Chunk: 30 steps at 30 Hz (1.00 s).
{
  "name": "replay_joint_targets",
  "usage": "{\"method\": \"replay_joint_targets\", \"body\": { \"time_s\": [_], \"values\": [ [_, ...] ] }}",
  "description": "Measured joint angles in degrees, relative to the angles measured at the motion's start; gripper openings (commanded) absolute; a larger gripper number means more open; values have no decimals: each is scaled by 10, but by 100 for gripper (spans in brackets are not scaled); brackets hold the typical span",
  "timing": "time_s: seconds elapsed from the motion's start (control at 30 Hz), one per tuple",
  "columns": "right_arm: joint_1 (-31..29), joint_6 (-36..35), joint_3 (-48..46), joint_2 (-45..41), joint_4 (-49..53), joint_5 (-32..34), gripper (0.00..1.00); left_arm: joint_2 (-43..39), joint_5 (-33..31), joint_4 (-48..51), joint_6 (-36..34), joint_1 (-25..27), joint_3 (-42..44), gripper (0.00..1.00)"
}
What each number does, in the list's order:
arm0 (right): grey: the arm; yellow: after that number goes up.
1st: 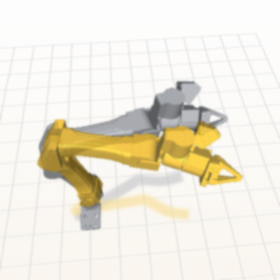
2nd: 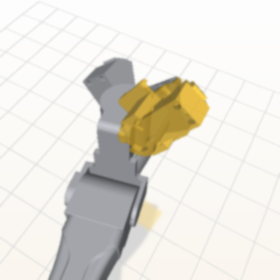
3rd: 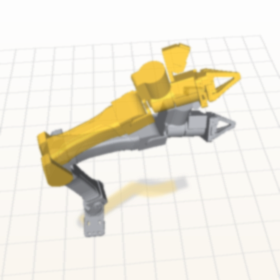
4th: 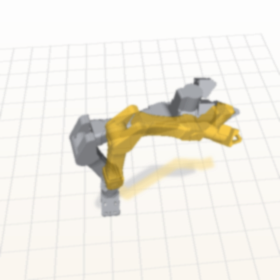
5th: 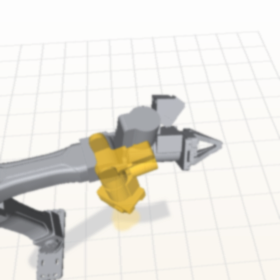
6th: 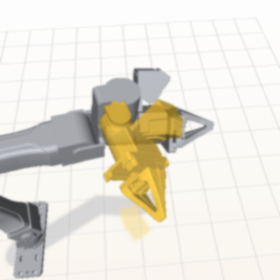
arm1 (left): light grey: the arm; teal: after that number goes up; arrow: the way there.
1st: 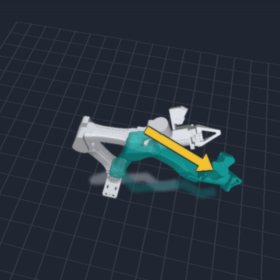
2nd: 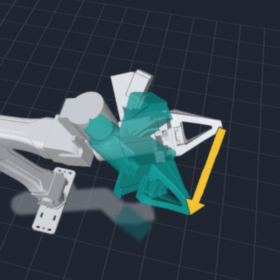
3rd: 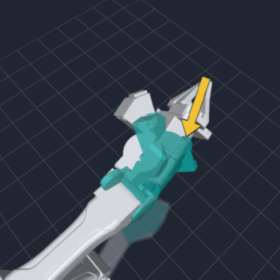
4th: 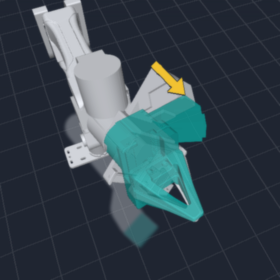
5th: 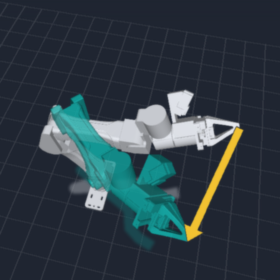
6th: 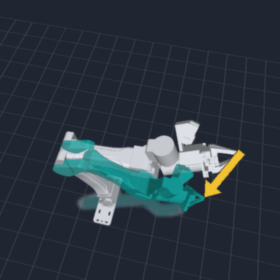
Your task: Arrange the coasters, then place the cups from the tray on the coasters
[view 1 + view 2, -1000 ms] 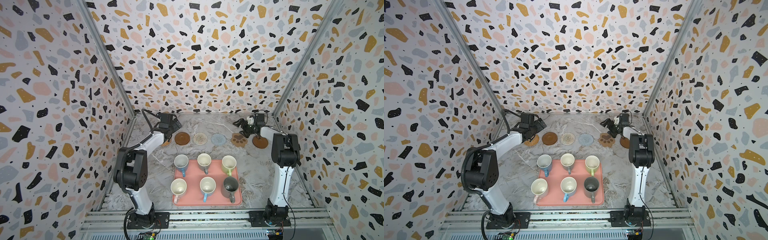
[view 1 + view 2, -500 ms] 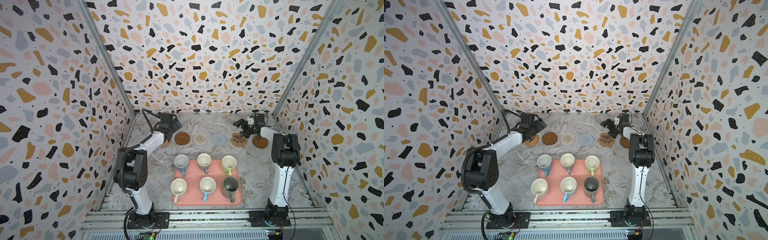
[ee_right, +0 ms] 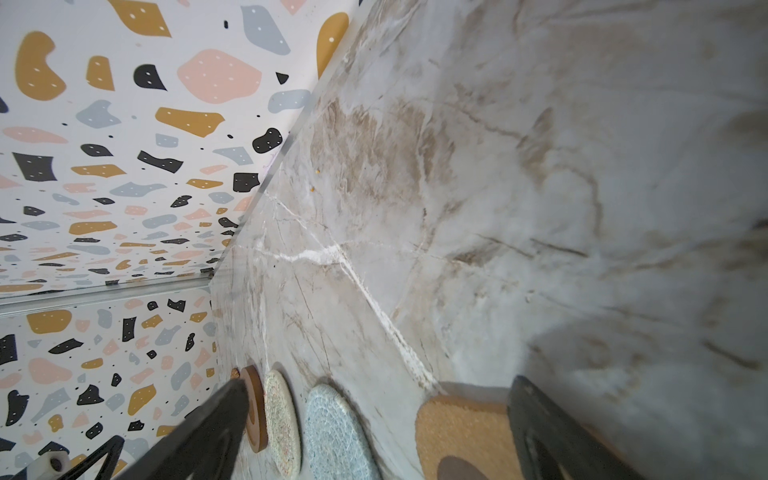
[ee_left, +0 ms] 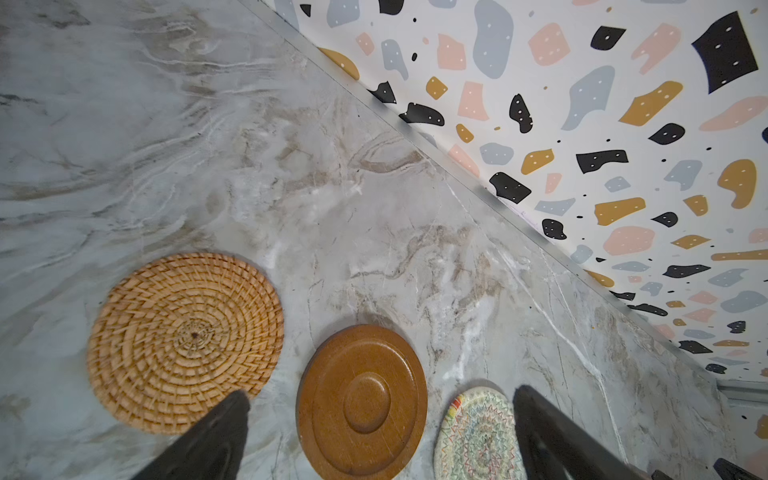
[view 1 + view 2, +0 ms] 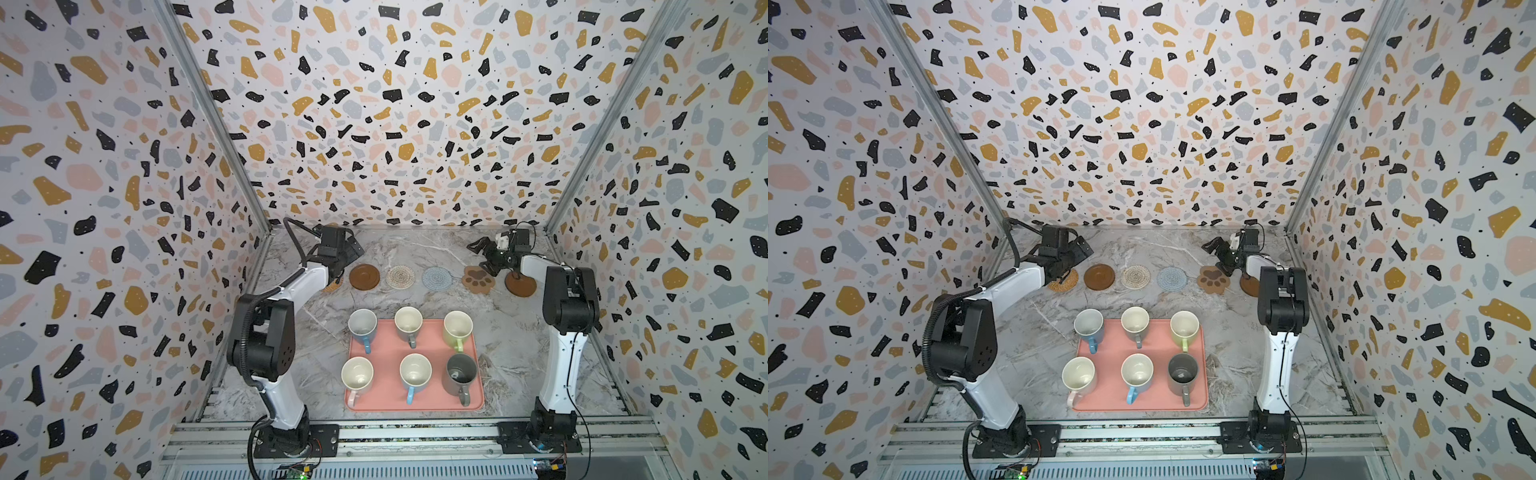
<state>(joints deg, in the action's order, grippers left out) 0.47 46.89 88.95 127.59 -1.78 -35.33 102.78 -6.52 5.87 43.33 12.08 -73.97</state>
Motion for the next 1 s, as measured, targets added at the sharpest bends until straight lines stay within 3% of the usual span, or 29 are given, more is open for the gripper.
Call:
{"method": "replay_joint_targets", "body": {
  "time_s": [1.0],
  "values": [
    [0, -10, -3, -4, 12, 0, 99, 0, 0, 0, 0, 0, 0, 100]
  ]
}}
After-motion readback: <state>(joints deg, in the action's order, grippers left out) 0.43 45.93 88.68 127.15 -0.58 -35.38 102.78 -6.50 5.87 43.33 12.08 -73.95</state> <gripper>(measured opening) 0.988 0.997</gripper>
